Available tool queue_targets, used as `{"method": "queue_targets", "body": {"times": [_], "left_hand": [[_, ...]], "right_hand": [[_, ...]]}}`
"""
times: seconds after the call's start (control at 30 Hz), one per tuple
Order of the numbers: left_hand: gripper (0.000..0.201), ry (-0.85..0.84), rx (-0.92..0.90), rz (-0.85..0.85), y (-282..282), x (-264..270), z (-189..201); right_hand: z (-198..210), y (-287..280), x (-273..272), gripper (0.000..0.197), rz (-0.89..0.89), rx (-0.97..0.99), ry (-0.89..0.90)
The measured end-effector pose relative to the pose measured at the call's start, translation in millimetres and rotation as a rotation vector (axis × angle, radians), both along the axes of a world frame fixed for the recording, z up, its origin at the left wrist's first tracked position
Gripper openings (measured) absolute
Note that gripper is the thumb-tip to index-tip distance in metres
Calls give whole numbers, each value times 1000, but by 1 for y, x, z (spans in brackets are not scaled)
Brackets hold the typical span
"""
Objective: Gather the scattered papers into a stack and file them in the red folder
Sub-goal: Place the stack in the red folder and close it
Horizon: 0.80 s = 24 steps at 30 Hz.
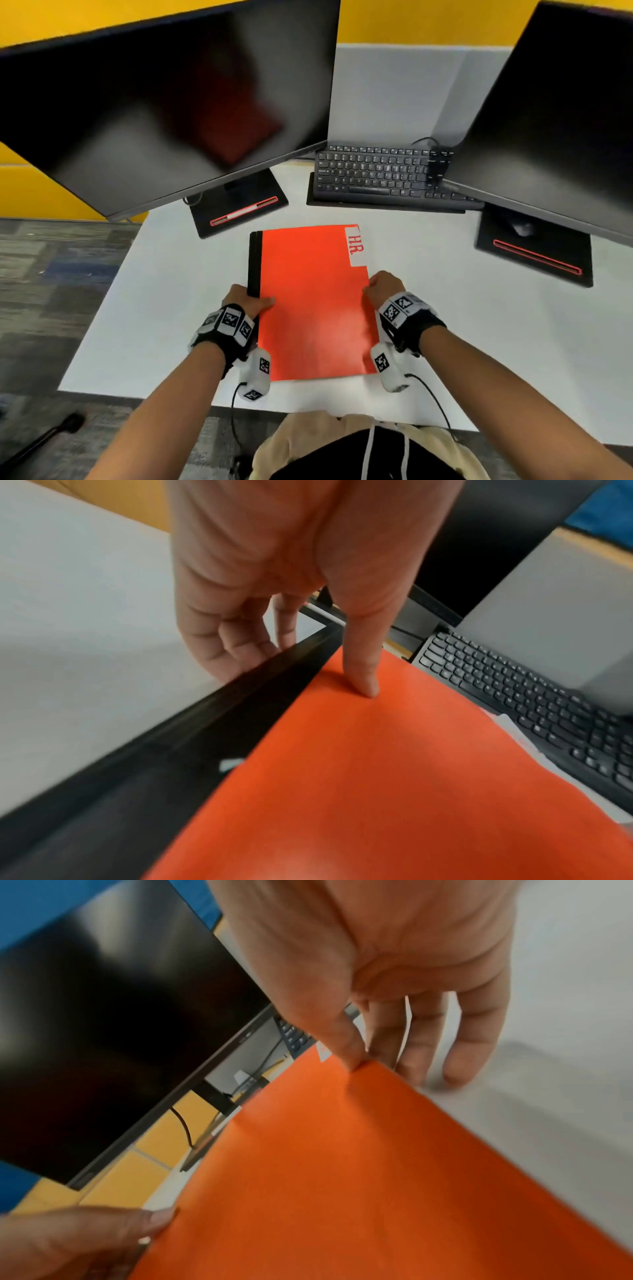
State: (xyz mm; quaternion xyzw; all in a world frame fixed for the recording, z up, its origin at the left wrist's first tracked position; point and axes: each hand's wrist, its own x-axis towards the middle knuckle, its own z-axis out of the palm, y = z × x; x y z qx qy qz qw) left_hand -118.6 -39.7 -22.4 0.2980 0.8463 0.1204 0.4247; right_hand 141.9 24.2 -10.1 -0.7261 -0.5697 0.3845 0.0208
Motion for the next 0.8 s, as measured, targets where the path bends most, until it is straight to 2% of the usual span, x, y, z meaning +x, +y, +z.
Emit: {"method": "queue_targets", "body": {"times": [0.13,0.33,0.8], "left_hand": [[52,47,-25,3,4,9,2],[68,48,-9,71,18,21,-3],[57,-24,30,61,103,39,-1]], "right_hand": [[-15,-7,-6,25,-66,24,-66],[-22,-6,2,25,-65,-31,-75],[-16,38,20,27,-156,5,-78]]}}
